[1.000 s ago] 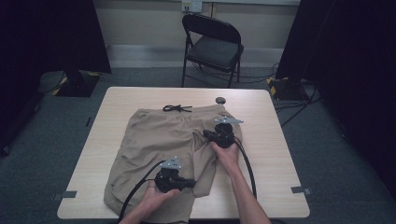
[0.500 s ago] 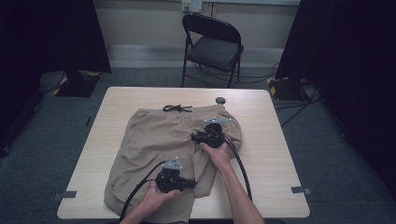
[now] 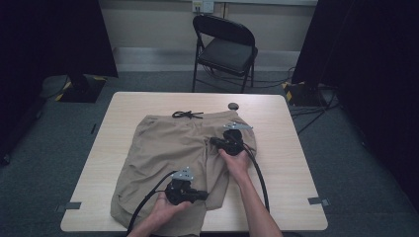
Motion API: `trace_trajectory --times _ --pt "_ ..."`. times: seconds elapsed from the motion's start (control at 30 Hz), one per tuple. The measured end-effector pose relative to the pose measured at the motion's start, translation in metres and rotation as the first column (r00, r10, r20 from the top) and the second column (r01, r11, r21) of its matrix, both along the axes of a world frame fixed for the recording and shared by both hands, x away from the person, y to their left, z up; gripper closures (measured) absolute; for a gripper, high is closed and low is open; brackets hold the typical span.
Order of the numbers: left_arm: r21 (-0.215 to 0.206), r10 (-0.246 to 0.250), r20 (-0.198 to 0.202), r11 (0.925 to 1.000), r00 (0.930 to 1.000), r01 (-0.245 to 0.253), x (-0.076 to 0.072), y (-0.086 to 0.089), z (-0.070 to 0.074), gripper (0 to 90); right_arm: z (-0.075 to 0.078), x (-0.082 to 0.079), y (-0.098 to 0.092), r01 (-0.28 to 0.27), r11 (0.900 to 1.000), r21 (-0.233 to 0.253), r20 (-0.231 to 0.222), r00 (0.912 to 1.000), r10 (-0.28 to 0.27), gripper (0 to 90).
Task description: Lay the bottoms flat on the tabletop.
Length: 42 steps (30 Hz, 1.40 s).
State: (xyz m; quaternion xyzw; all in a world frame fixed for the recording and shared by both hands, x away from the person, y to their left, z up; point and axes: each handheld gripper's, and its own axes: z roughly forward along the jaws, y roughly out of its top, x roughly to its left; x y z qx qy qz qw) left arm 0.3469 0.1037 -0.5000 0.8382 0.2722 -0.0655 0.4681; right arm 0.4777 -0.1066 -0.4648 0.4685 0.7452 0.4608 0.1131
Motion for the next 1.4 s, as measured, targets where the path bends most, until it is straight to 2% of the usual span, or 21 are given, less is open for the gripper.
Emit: trace_trajectory --times 0.23,0.43,0.6,0.77,0.93,1.03,1.17,1.2,1.23,1.27,1.3,1.4 --pt "-0.009 -0.002 0.003 1.0000 1.0000 0.002 -0.002 -0.001 0.002 90.0 0.021 -0.017 -0.029 0.030 0.999 0.031 0.066 0.9973 -0.032 90.0" --pt "-0.010 -0.013 0.016 0.9999 0.9998 0.013 -0.006 -0.006 0.007 90.0 0.042 -0.037 -0.061 0.075 0.995 0.058 0.120 0.9893 -0.082 90.0" --pt "-0.027 -0.026 0.048 0.9993 0.9985 0.027 -0.009 -0.011 0.022 90.0 0.058 -0.055 -0.086 0.105 0.993 0.062 0.158 0.9808 -0.114 90.0" --pt "-0.042 -0.069 0.072 0.9965 0.9950 0.072 -0.018 -0.020 0.032 90.0 0.072 -0.084 -0.110 0.125 0.990 0.066 0.192 0.9721 -0.135 90.0" --pt "-0.035 -0.132 0.099 0.9901 0.9863 0.136 -0.032 -0.028 0.042 90.0 0.080 -0.121 -0.133 0.146 0.986 0.081 0.217 0.9629 -0.160 90.0" --pt "-0.032 -0.163 0.106 0.9854 0.9809 0.167 -0.040 -0.031 0.045 90.0 0.080 -0.146 -0.146 0.156 0.985 0.071 0.223 0.9602 -0.168 90.0" --pt "-0.013 -0.216 0.118 0.9757 0.9694 0.219 -0.052 -0.033 0.049 90.0 0.075 -0.177 -0.163 0.160 0.985 0.063 0.209 0.9631 -0.169 90.0" --pt "-0.013 -0.216 0.118 0.9757 0.9694 0.219 -0.052 -0.033 0.049 90.0 0.075 -0.177 -0.163 0.160 0.985 0.063 0.209 0.9631 -0.169 90.0" --pt "0.011 -0.245 0.120 0.9694 0.9622 0.245 -0.057 -0.033 0.049 90.0 0.069 -0.193 -0.170 0.160 0.986 0.048 0.195 0.9666 -0.167 88.3" --pt "0.011 -0.245 0.120 0.9694 0.9622 0.245 -0.057 -0.033 0.049 90.0 0.069 -0.193 -0.170 0.160 0.986 0.048 0.195 0.9666 -0.167 88.3" --pt "0.017 -0.256 0.116 0.9667 0.9598 0.255 -0.062 -0.032 0.048 90.0 0.064 -0.206 -0.176 0.149 0.987 0.051 0.187 0.9698 -0.157 80.8" --pt "0.022 -0.275 0.103 0.9616 0.9560 0.274 -0.064 -0.028 0.045 89.1 0.062 -0.216 -0.181 0.143 0.988 0.056 0.188 0.9704 -0.151 70.9"
